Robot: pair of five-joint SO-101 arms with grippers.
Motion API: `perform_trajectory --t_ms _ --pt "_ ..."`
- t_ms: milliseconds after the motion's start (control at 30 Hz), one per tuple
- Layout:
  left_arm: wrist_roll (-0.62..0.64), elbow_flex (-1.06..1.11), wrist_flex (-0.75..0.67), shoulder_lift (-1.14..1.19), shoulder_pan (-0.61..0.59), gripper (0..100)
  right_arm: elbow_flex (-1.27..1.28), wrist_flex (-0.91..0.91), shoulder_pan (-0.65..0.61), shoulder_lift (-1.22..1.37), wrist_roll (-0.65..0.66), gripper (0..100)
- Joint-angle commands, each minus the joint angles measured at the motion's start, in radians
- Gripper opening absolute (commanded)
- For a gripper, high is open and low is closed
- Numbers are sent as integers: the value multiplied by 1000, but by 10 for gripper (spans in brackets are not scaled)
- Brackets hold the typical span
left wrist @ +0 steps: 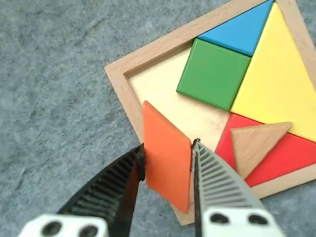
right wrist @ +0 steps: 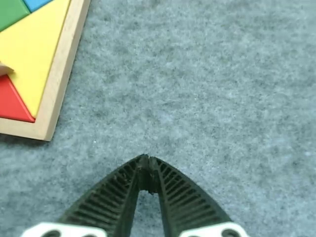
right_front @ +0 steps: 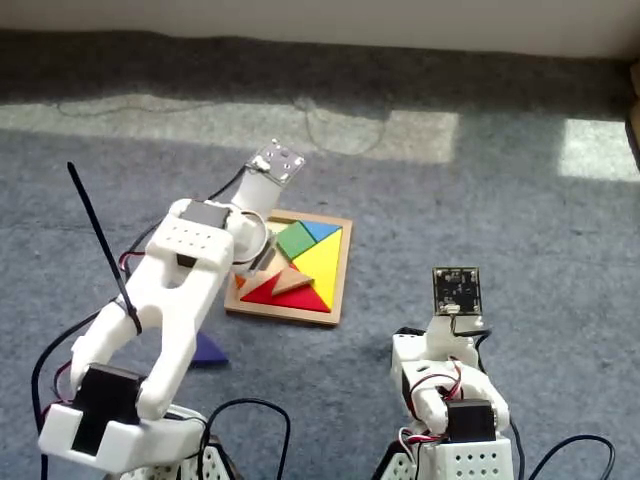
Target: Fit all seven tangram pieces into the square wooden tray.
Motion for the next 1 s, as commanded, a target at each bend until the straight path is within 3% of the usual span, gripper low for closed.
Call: perform_trajectory --t_ms 0,133,400,567,967 --pt "5 -45 -2 -31 -18 191 134 7 13 -18 -2 6" --pt "11 -45 25 -38 -19 281 134 7 13 -18 -2 6" --pt "2 -45 78 -42 10 274 134 7 13 -18 -2 6" --pt "-86 -44 133 -38 64 274 134 7 13 -18 -2 6" --pt "-87 -13 106 -28 79 276 134 7 13 -18 -2 6"
